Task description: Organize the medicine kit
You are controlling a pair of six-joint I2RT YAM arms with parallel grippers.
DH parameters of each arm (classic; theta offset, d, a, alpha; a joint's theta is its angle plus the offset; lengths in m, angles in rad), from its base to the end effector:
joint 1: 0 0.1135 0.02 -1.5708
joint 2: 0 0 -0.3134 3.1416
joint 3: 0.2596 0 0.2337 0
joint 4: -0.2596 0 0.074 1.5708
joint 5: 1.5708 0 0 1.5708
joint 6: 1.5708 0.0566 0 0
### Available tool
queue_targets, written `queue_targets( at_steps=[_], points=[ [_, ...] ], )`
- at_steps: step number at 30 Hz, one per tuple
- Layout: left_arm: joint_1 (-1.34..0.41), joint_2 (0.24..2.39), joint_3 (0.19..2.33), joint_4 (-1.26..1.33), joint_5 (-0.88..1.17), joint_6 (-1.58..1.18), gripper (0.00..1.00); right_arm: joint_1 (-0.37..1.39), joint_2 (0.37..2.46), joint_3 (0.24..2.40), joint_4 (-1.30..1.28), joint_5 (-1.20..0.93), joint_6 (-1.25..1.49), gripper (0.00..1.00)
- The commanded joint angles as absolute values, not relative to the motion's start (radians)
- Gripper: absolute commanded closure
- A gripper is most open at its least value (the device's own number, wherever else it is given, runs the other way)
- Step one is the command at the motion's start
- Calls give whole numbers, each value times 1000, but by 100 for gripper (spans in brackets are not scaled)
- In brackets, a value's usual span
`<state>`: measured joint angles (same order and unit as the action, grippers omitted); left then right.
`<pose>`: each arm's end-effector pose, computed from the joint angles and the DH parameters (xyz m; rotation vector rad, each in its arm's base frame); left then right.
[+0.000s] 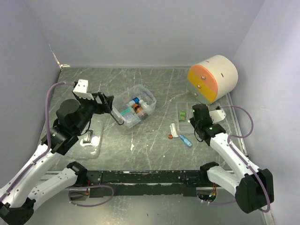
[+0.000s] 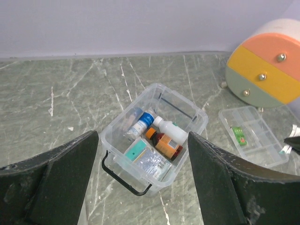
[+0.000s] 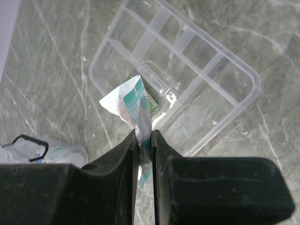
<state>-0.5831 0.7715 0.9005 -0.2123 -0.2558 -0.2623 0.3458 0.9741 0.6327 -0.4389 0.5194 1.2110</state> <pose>0.1247 -0.0651 0.4098 0.0712 1.6677 -0.4312 0.1641 0.0293 0.2670 1.1563 1.9158 0.2307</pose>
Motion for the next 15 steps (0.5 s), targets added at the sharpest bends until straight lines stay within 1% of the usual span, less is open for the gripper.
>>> queue_targets(
  at_steps=[1,5,9,15],
  points=[
    [-577,749,926,-162,-340,-314,11,308,1025,642,-482,483,1306,85],
    [-571,746,922,-161,-380,-340,10,308,1036,597,-473,438,1387,85],
    [-553,725,880,-143,-367,-377,9,306,1020,545,-454,399,1453,85],
    [-535,678,836,-144,-379,-420,8,306,1012,570,-536,432,1512,86]
  ],
)
